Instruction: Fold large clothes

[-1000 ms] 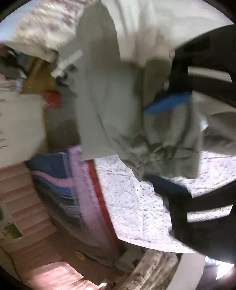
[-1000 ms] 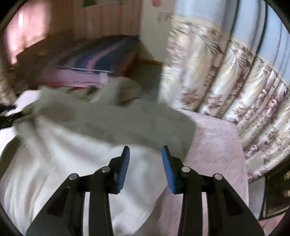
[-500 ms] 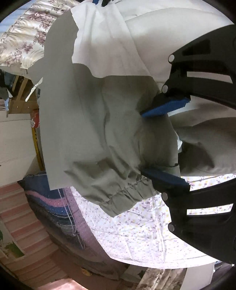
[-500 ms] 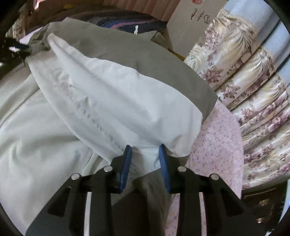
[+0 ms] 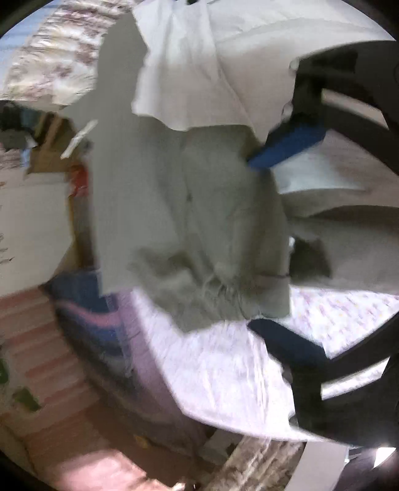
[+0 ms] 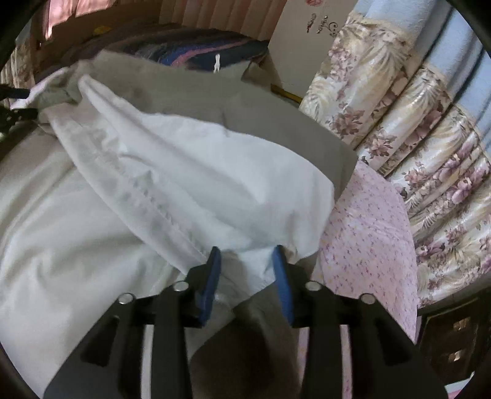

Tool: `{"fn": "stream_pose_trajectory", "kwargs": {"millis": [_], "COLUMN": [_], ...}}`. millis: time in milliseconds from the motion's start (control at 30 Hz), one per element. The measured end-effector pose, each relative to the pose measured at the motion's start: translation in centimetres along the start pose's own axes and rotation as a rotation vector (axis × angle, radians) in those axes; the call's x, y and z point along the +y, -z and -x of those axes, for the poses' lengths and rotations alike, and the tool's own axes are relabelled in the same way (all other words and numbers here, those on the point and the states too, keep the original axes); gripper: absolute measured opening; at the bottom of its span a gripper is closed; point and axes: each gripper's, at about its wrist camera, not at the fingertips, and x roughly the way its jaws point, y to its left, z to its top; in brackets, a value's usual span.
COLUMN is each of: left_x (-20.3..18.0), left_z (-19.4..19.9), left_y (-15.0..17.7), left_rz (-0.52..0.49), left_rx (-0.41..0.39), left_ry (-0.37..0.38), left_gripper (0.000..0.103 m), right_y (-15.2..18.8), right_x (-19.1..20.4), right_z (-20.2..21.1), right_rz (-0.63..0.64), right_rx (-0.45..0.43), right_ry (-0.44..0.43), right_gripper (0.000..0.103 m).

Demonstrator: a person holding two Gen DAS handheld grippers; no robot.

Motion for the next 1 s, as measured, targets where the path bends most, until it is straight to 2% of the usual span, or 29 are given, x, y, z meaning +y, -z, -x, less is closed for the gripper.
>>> {"fn": "stream_pose_trajectory", "kwargs": {"millis": [33,67,133,167,233,367,467,500,533,567,667,767,833,1000], "left_x": [0.0,0.1,0.3,0.6,1.1,1.9,2.6,2.7,2.8,2.9,2.7,3.2,3.8,5.3], "left_z": [1.0,2.0,3.6,4.6,6.3,9.6,11.9,12.3,12.8,13.2,13.1,13.3,13.5,14.1], "left_y": [0.2,0.5,1.0,1.6,2.6,5.1,7.4,7.9,8.6,9.4,11.3,13.6,14.9,18.7], "left_rz": [-0.001,0.0,0.012,0.025,0.046,0.075,0.086,0.091,0.099,0.108,0.097,0.113,0.136,0.232], "left_rx": [-0.022,-0.033,-0.045,-0.053,-0.068,-0.127,-0.189,-0.203,-0.219,-0.23,-0.162,-0.122,-0.107,-0.049], "left_ry": [0.003,0.003,-0.001,0.001,0.011,0.039,0.02,0.019,0.018,0.017,0.022,-0.012,-0.024,0.033], "left_gripper": [0.1,0.1,0.1,0.1,0.1,0.1,0.1,0.1,0.1,0.1,0.1,0.1,0.1,0.1], "right_y": [0.1,0.3,0.6,0.8,1.3,3.2,5.3,6.4,6.9,7.2,8.9,11.0,12.7,17.8], "right_x": [-0.2,-0.2,-0.3,-0.4,-0.7,-0.4,0.5,1.0,1.0,0.9,0.8,0.1,0.0,-1.4], "right_z": [0.7,1.9,4.1,5.2,7.7,12.2,15.3,16.3,16.7,16.9,16.7,16.2,16.2,16.5], "right_rz": [-0.018,-0.044,-0.083,-0.106,-0.16,-0.203,-0.205,-0.222,-0.235,-0.242,-0.286,-0.356,-0.409,-0.581], "right_rx": [-0.015,-0.047,-0.09,-0.108,-0.148,-0.223,-0.309,-0.343,-0.353,-0.353,-0.291,-0.221,-0.209,-0.191], "right_ry": [-0.013,-0.03,-0.045,-0.048,-0.041,0.089,0.23,0.322,0.362,0.365,0.31,0.198,0.182,0.111], "right_gripper": [0.066,0.072,0.077,0.087,0.097,0.099,0.101,0.101,0.101,0.101,0.101,0.101,0.101,0.101]}}
